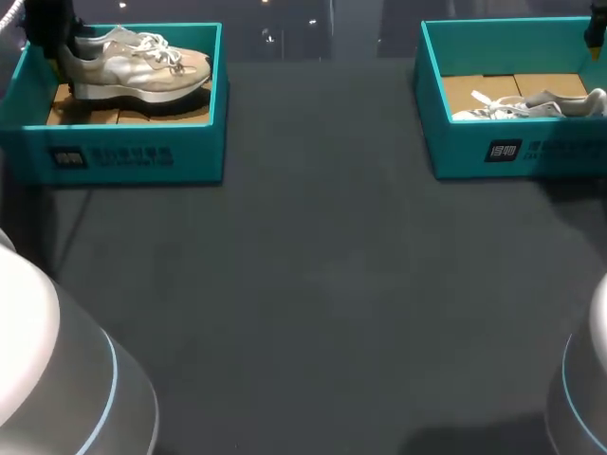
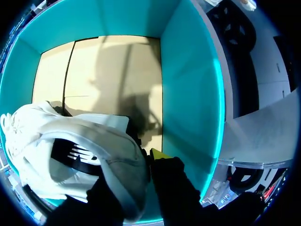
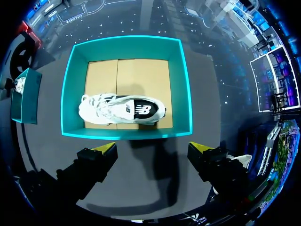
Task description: Take the shoe out of the shoebox, open the shoe tongue, remove and reinsert the insole, then place the shoe into the shoebox
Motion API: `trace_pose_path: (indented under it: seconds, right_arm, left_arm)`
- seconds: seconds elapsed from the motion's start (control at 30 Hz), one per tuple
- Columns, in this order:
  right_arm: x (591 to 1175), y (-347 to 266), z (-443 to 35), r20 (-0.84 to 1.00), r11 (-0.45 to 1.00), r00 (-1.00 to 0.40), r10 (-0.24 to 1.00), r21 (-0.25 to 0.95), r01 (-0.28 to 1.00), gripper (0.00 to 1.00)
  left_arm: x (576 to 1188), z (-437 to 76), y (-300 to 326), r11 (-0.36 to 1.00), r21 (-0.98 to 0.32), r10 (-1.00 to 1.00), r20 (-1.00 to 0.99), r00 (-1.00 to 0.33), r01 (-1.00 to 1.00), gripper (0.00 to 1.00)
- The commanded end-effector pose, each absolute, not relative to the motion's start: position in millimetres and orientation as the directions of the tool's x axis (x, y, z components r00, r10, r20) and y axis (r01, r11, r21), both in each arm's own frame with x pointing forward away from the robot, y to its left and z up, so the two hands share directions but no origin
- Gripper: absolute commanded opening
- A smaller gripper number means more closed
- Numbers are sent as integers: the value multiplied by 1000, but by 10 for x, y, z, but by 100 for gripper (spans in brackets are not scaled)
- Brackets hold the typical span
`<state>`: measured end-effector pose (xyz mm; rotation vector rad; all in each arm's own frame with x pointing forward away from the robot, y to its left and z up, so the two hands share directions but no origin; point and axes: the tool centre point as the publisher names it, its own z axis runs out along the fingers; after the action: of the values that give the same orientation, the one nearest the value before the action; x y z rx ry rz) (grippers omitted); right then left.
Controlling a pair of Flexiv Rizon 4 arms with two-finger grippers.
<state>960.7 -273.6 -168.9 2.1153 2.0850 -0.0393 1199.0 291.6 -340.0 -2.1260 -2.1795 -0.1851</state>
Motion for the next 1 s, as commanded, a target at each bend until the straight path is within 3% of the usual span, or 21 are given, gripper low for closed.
trace_pose_path:
  seconds: [0.03, 0.4, 1.0]
  right_arm:
    - [9605, -2732, -1685, -139, -9, 23, 990, 102, 995, 100]
    - [9605, -2732, -1685, -139, -9, 23, 990, 102, 995, 100]
    - [9605, -2732, -1685, -139, -9, 23, 990, 102, 995, 100]
  left_arm:
    - [11893, -3207, 2933, 18, 37, 989, 144, -23, 999, 0]
    - [11829, -2829, 2951, 31, 74, 990, 133, -40, 997, 0]
    - [11757, -1766, 2939, 61, 128, 989, 125, -77, 990, 0]
